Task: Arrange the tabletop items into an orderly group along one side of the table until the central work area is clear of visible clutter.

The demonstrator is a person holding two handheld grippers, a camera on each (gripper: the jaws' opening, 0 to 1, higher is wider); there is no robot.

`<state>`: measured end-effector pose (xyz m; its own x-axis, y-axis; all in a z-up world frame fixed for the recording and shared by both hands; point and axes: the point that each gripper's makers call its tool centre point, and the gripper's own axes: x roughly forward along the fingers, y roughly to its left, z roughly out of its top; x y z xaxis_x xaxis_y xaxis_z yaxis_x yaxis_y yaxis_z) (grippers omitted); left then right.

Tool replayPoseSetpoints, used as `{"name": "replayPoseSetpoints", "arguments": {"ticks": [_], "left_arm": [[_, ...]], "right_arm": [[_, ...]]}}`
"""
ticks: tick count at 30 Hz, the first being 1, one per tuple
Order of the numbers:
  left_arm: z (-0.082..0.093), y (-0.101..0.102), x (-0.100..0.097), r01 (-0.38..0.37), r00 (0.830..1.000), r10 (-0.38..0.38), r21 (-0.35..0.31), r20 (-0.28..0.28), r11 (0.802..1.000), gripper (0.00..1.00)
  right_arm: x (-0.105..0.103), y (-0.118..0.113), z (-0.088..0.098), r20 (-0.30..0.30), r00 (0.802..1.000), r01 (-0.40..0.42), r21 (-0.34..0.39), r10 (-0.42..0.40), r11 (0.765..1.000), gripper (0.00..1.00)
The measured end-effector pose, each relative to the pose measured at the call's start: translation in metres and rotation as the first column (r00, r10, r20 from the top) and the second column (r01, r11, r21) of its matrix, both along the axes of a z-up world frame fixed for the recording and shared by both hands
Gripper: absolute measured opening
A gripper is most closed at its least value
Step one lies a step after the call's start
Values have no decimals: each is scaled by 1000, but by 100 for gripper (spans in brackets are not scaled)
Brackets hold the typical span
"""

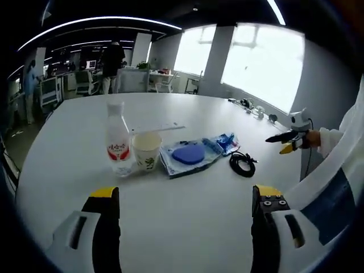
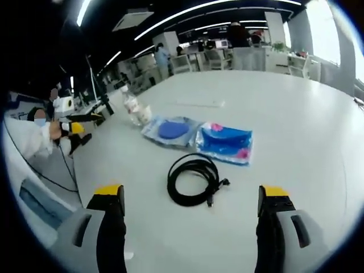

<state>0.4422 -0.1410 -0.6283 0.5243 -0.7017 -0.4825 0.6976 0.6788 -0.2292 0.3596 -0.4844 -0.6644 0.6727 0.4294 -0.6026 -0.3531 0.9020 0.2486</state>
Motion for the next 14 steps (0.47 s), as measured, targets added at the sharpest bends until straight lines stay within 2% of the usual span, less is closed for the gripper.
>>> {"name": "replayPoseSetpoints", "arguments": {"ticks": [9, 14], "left_arm": [[-9, -2, -6, -14, 999, 15, 11, -45, 1000, 100], [-21, 1, -10, -34, 995, 38, 43, -93, 999, 96]], "right_arm": [[2, 3, -6, -21, 1000, -13, 16, 13, 1000, 95], [4, 3, -7, -28, 999, 22, 71, -20, 997, 93]]}}
